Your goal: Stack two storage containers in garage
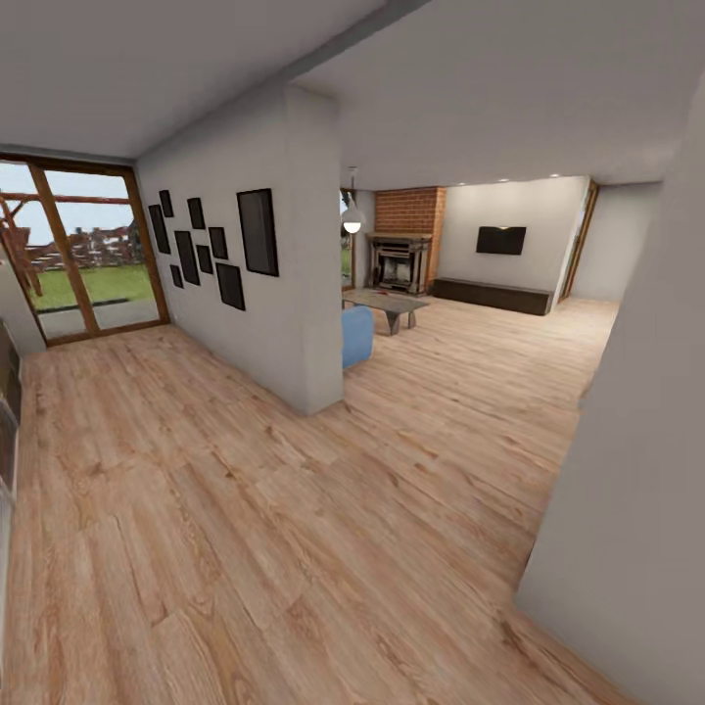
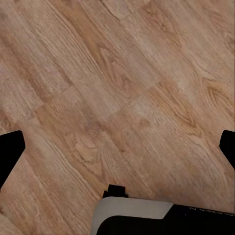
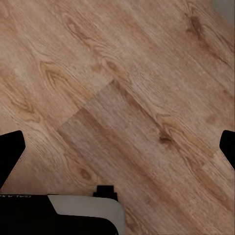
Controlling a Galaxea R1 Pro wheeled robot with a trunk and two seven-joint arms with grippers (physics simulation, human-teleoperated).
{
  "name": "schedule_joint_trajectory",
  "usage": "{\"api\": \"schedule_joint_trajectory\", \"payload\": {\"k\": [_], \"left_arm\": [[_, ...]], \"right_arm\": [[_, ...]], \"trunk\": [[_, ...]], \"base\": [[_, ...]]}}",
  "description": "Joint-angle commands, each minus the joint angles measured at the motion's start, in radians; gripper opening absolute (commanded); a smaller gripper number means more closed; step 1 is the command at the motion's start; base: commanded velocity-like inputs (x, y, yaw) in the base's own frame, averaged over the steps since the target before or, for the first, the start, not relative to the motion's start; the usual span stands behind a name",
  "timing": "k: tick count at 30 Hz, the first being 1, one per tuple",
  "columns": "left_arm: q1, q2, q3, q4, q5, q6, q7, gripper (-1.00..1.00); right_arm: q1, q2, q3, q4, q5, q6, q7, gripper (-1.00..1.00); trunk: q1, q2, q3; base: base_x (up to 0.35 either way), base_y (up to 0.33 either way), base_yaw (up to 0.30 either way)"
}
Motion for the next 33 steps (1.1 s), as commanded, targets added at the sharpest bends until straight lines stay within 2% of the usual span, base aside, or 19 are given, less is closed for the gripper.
{"api": "schedule_joint_trajectory", "payload": {"k": [1,10,33], "left_arm": [[-0.002,0.0,0.004,0.004,0.001,-0.006,-0.001,1.0],[-0.001,0.0,0.004,0.005,0.001,-0.006,-0.001,1.0],[-0.002,-0.001,0.003,0.005,0.001,-0.006,-0.001,1.0]], "right_arm": [[-0.001,0.0,0.004,0.004,0.0,-0.007,-0.001,1.0],[-0.001,0.0,0.004,0.004,0.0,-0.007,-0.001,1.0],[-0.001,0.0,0.004,0.004,0.0,-0.007,-0.001,1.0]], "trunk": [[0.001,-0.001,0.0],[0.001,-0.001,0.0],[0.001,-0.001,0.0]], "base": [[0.326,0.0,0.167],[0.326,0.0,0.107],[0.326,0.0,0.001]]}}
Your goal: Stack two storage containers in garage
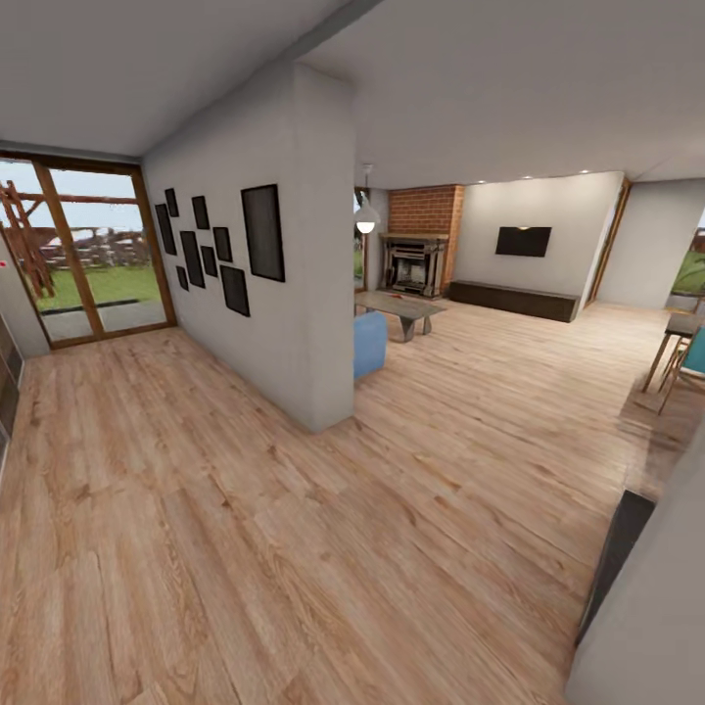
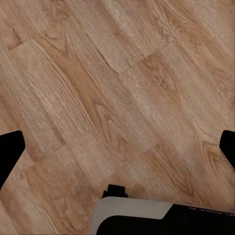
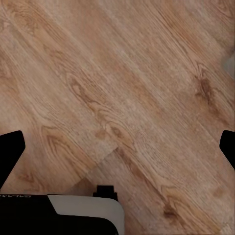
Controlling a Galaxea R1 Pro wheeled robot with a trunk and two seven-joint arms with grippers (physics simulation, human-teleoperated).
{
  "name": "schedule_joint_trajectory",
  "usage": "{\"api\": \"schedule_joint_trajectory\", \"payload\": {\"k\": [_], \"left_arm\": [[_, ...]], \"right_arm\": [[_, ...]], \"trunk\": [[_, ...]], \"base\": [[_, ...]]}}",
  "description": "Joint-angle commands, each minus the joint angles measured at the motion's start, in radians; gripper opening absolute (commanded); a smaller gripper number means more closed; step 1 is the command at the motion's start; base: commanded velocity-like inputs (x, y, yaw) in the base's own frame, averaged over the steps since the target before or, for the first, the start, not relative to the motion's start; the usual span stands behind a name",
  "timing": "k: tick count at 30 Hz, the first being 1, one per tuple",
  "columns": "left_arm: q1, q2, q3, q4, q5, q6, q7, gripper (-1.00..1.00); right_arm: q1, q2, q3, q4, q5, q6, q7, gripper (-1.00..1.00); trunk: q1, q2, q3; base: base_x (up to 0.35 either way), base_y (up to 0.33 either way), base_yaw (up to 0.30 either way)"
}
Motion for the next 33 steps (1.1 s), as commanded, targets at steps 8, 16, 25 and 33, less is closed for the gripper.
{"api": "schedule_joint_trajectory", "payload": {"k": [8,16,25,33], "left_arm": [[-0.001,0.0,0.003,0.004,0.001,-0.006,-0.001,1.0],[-0.001,0.0,0.003,0.004,0.001,-0.006,-0.001,1.0],[-0.001,0.0,0.003,0.004,0.001,-0.006,-0.001,1.0],[-0.001,0.0,0.003,0.004,0.001,-0.006,-0.001,1.0]], "right_arm": [[-0.001,0.0,0.004,0.004,0.0,-0.007,-0.001,1.0],[-0.001,0.0,0.004,0.004,0.0,-0.007,-0.001,1.0],[-0.001,0.0,0.004,0.004,0.0,-0.007,-0.001,1.0],[-0.001,0.0,0.004,0.004,0.0,-0.007,-0.001,1.0]], "trunk": [[0.001,-0.001,0.0],[0.001,-0.001,0.0],[0.001,-0.001,0.0],[0.001,-0.001,0.0]], "base": [[0.326,0.0,0.0],[0.326,0.0,0.0],[0.326,0.0,0.0],[0.326,0.0,0.0]]}}
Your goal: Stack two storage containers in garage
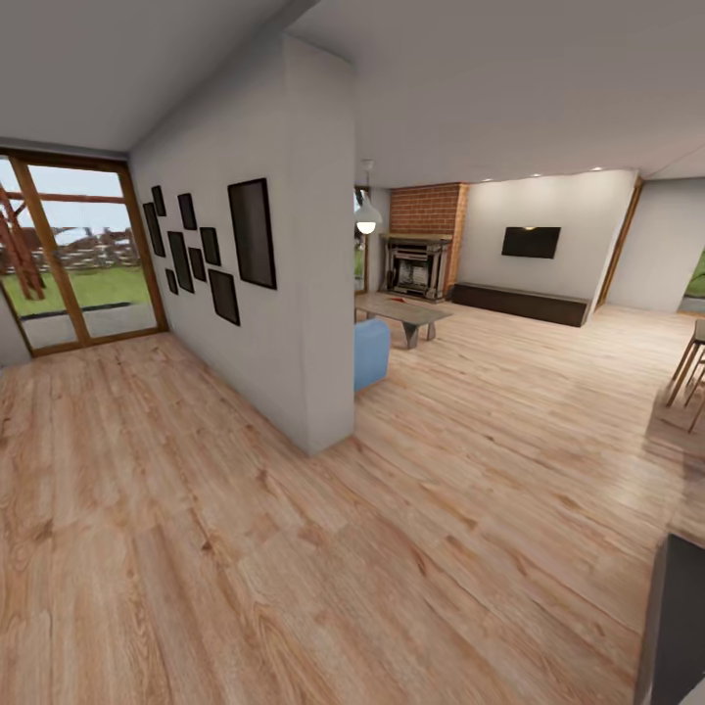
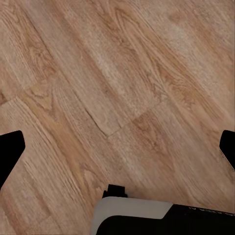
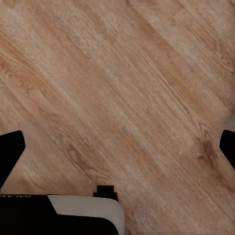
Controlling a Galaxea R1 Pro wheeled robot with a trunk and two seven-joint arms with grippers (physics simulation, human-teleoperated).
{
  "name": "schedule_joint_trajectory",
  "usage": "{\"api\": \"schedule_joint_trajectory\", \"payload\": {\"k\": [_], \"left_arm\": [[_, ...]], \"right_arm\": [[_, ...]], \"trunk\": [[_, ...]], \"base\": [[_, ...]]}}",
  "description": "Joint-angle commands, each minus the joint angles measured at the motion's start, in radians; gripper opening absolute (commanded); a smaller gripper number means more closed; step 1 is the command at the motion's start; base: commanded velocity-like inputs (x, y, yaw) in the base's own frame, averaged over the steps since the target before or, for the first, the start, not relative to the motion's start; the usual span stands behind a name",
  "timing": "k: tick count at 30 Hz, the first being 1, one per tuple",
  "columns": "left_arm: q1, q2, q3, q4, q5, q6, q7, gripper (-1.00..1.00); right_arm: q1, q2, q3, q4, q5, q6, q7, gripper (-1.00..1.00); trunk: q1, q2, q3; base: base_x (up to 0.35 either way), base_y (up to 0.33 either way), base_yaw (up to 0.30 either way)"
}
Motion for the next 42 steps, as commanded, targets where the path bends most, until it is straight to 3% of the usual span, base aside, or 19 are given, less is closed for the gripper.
{"api": "schedule_joint_trajectory", "payload": {"k": [1,28,42], "left_arm": [[-0.001,0.0,0.003,0.004,0.002,-0.006,-0.001,1.0],[-0.001,0.0,0.003,0.004,0.002,-0.006,-0.001,1.0],[-0.001,0.0,0.004,0.004,0.001,-0.006,-0.001,1.0]], "right_arm": [[-0.001,0.0,0.004,0.004,0.0,-0.007,-0.001,1.0],[-0.001,0.0,0.004,0.004,0.0,-0.007,-0.001,1.0],[-0.001,0.0,0.004,0.004,0.0,-0.007,-0.001,1.0]], "trunk": [[0.001,-0.001,0.0],[0.001,-0.001,0.0],[0.001,-0.001,0.0]], "base": [[0.326,0.0,0.0],[0.326,0.0,-0.234],[0.326,0.0,-0.021]]}}
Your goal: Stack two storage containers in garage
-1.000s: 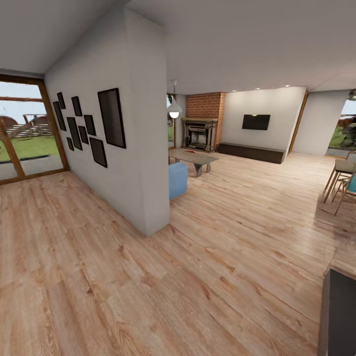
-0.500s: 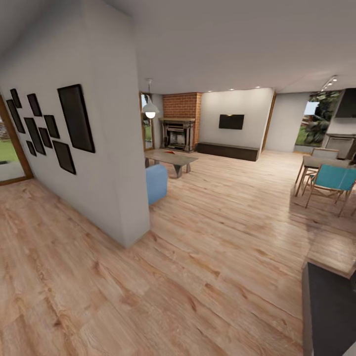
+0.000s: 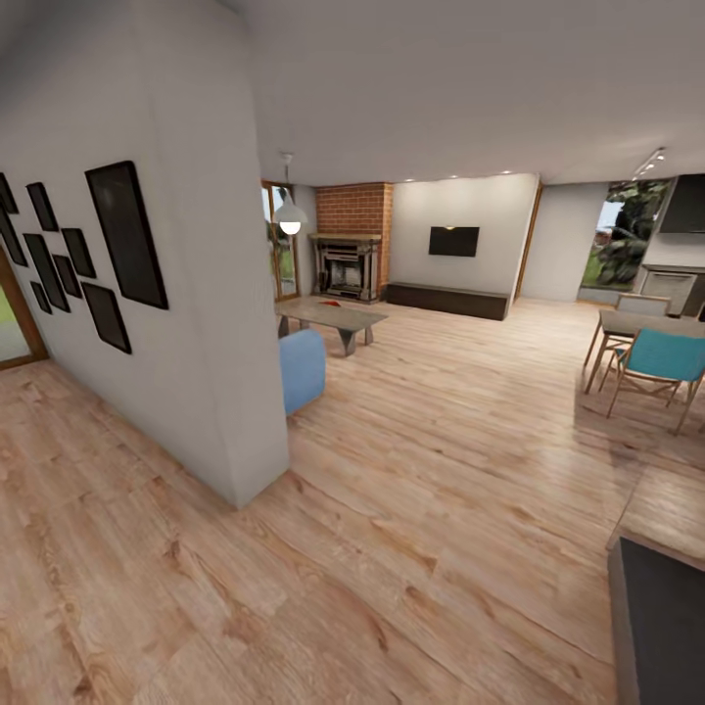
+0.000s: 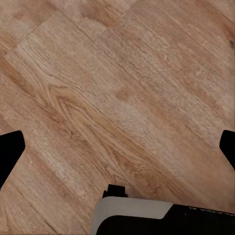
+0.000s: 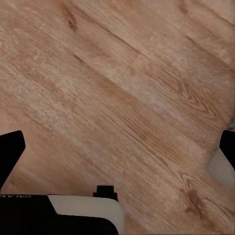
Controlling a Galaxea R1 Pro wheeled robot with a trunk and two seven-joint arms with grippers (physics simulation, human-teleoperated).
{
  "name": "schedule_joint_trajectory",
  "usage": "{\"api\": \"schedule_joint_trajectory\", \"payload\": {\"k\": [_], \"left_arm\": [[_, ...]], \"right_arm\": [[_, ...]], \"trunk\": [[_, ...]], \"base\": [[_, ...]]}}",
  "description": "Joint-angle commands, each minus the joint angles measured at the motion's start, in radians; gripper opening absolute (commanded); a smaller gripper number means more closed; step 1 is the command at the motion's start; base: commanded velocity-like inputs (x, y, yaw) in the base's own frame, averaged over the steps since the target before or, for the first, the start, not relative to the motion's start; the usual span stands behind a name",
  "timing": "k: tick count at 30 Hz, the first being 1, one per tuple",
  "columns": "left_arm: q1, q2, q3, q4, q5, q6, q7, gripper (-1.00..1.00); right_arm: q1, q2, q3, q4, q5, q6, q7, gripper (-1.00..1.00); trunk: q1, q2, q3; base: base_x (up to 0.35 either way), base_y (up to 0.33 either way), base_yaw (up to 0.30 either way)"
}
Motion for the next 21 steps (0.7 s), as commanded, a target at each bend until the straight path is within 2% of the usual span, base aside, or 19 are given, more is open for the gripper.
{"api": "schedule_joint_trajectory", "payload": {"k": [1,4,13,21], "left_arm": [[-0.001,0.0,0.003,0.004,0.002,-0.006,-0.001,1.0],[-0.001,0.0,0.003,0.004,0.002,-0.006,-0.001,1.0],[-0.002,0.0,0.003,0.004,0.002,-0.006,-0.001,1.0],[-0.002,0.0,0.003,0.004,0.001,-0.006,-0.001,1.0]], "right_arm": [[-0.001,0.0,0.004,0.004,0.0,-0.006,-0.001,1.0],[-0.001,0.0,0.004,0.004,0.0,-0.006,-0.001,1.0],[-0.001,0.0,0.004,0.004,0.0,-0.006,-0.001,1.0],[-0.001,0.0,0.004,0.004,0.0,-0.008,-0.001,1.0]], "trunk": [[0.001,-0.001,0.0],[0.001,-0.001,0.0],[0.001,-0.001,0.0],[0.001,-0.001,0.0]], "base": [[0.326,0.0,-0.004],[0.326,0.0,-0.125],[0.326,0.0,-0.26],[0.326,0.0,-0.05]]}}
